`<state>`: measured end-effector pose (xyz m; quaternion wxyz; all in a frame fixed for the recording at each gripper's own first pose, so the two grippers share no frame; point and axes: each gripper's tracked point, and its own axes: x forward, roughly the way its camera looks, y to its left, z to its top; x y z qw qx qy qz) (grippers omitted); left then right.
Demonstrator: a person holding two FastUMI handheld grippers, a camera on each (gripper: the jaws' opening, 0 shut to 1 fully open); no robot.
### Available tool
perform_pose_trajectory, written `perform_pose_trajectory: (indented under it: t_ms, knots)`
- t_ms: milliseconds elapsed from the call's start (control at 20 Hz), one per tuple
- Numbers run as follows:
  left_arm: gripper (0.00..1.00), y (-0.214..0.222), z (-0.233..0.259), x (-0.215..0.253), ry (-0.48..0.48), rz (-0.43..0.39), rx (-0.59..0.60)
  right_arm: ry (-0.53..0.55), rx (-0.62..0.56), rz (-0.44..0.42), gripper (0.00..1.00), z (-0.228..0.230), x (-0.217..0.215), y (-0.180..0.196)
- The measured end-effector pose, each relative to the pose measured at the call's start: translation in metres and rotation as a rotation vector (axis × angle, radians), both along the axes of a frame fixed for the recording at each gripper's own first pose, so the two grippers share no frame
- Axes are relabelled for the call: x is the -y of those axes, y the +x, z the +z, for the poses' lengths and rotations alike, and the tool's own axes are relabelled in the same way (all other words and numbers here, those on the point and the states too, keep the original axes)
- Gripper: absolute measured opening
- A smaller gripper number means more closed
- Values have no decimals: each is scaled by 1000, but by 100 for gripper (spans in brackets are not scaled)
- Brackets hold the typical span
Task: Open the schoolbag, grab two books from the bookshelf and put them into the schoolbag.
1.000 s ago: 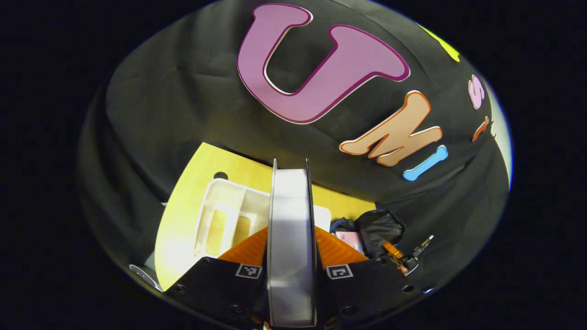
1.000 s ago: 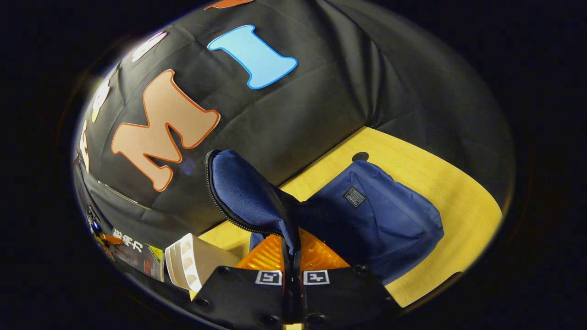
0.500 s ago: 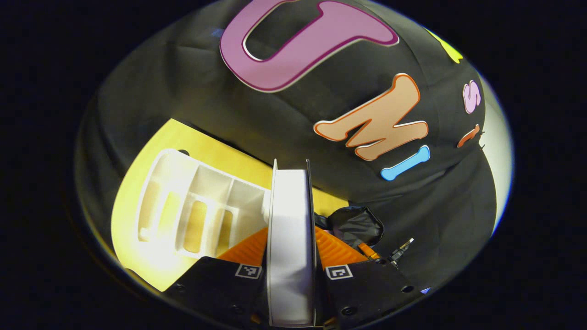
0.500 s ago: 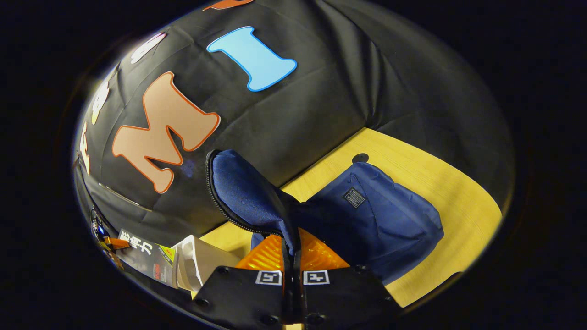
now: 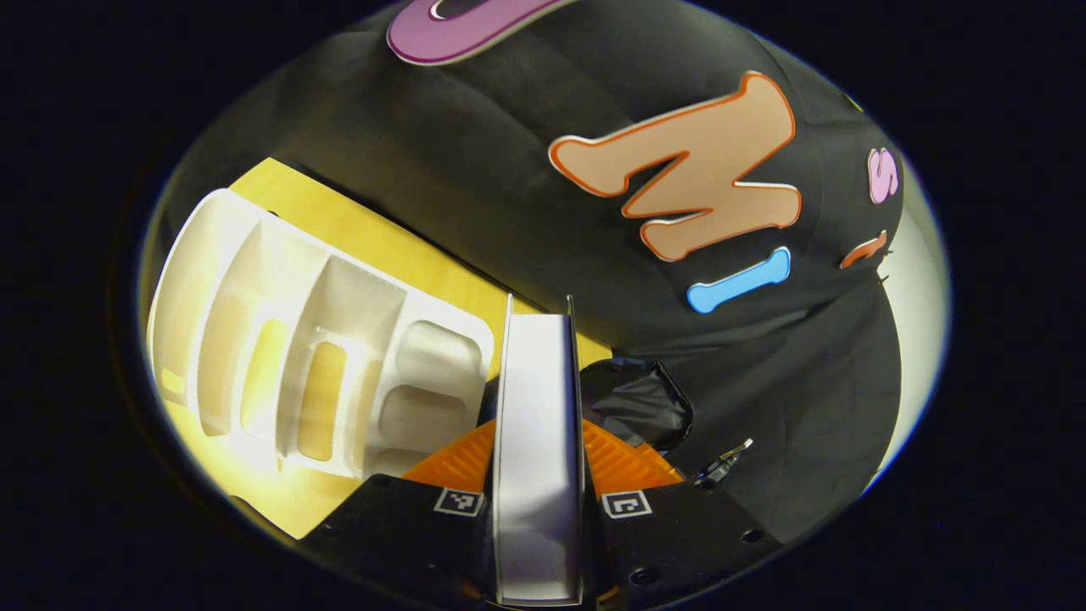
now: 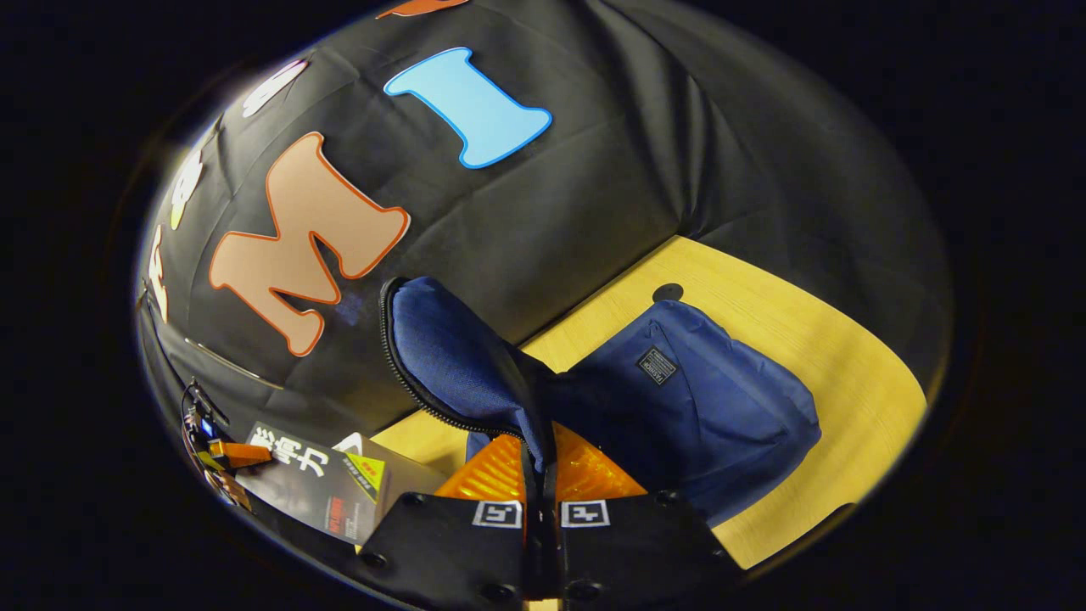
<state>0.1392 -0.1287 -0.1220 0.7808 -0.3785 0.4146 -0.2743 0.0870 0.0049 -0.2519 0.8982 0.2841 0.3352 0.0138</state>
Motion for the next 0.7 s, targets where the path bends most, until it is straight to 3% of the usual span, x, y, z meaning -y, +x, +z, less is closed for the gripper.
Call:
perform_pose_trajectory:
  t_ms: [250,500,700]
  knots:
    - [36,5,-6,53,-60,-14,-25,-4,-5,15,3,1,-1,1]
    - [37,9,-32,95,-13,-26,-27,-15,-8,39,3,1,-6,0]
    - [36,7,-54,125,-34,-35,-75,-30,-3,62,3,6,-6,4]
